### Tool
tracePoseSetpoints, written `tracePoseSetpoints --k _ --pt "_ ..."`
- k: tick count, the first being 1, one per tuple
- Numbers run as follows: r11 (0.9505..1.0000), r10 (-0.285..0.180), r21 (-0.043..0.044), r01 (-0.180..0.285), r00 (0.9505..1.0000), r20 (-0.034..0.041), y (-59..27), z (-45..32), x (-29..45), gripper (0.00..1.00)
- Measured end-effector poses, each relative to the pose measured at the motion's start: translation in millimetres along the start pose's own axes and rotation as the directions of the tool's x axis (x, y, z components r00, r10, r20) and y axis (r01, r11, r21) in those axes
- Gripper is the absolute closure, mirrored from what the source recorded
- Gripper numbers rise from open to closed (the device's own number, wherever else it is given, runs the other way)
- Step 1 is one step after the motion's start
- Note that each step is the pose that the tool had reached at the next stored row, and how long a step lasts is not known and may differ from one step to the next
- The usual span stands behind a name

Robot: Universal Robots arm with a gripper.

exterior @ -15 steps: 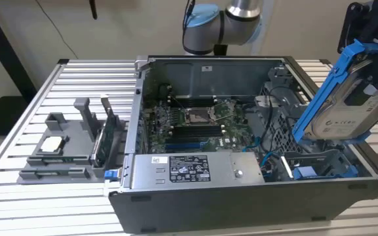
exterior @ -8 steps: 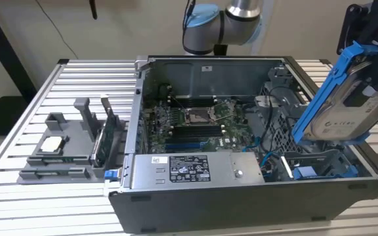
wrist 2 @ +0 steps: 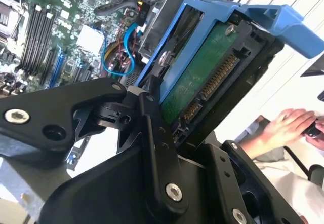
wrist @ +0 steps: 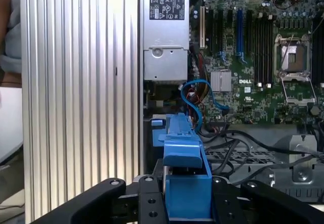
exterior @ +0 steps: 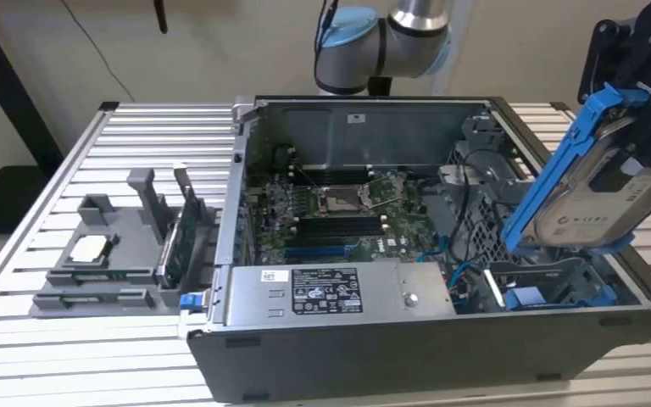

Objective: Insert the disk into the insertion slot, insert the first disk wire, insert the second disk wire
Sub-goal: 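Insert the disk into the insertion slot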

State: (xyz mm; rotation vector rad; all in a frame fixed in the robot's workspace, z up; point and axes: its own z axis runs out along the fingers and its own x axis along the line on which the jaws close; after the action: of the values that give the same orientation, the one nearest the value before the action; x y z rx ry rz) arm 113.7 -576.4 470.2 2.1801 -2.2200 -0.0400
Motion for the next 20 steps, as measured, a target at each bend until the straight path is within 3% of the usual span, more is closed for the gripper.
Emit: tracePoseSetpoints --k 20 --pt "1.0 0.0 0.0 0.0 1.0 0.0003 -3.1 7.4 -0.6 0.67"
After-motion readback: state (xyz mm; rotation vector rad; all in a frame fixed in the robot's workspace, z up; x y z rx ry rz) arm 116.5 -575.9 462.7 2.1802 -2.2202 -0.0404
